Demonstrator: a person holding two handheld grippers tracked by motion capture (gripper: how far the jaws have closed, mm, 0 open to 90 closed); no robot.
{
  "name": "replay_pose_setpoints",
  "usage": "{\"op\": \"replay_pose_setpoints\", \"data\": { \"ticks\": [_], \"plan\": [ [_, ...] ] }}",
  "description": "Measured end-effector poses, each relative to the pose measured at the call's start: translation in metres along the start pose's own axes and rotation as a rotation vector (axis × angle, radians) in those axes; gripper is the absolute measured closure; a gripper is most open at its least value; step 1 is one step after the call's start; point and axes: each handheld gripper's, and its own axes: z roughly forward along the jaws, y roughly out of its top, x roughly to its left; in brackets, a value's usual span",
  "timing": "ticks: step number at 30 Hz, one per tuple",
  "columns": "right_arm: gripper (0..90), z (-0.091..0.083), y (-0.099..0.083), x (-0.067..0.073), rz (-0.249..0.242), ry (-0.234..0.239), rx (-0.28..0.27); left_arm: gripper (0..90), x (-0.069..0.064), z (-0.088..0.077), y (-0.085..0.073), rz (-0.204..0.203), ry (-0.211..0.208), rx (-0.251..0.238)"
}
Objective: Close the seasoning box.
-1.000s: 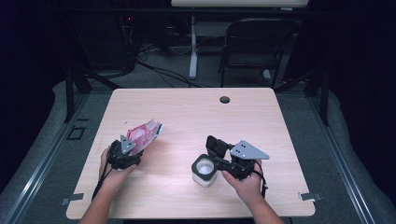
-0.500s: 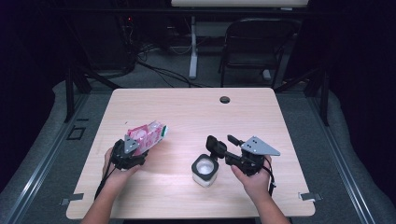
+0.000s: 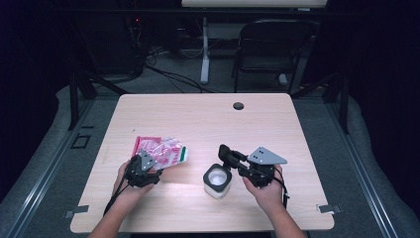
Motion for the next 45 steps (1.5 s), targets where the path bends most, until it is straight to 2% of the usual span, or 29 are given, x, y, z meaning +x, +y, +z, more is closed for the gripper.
{"op": "replay_pose_setpoints", "data": {
  "ticks": [5,13,19,22,26,32,34,38,45],
  "plan": [
    [80.9,-0.003,0.001,-0.001,-0.013,0.001,0.005,36.7,-0.003,-0.009,0.0,0.014,-0.007,-0.023],
    [82.9,-0.006,0.003,0.011,-0.102,-0.03,0.017,37.0,-0.005,-0.022,0.001,-0.02,-0.037,-0.078],
    [83.1,-0.007,0.005,0.023,-0.154,-0.031,0.014,37.5,-0.003,-0.021,0.002,-0.03,-0.038,-0.1],
    [79.6,-0.007,0.004,0.028,-0.161,-0.005,0.015,37.9,-0.001,-0.019,0.002,-0.039,-0.04,-0.101],
    [76.2,-0.007,0.003,0.033,-0.169,0.008,0.013,38.0,0.001,-0.019,0.003,-0.045,-0.038,-0.107],
    [69.9,-0.003,-0.001,0.039,-0.186,0.038,0.041,38.3,0.003,-0.02,0.003,-0.052,-0.029,-0.121],
    [67.2,-0.001,-0.003,0.042,-0.215,0.047,0.065,38.4,0.003,-0.019,0.002,-0.052,-0.028,-0.121],
    [62.9,0.003,-0.006,0.051,-0.25,0.051,0.072,38.5,0.004,-0.018,0.001,-0.047,-0.023,-0.117],
    [55.4,0.006,-0.008,0.056,-0.255,0.079,0.076,38.6,0.005,-0.017,0.0,-0.049,-0.022,-0.113]
  ]
}}
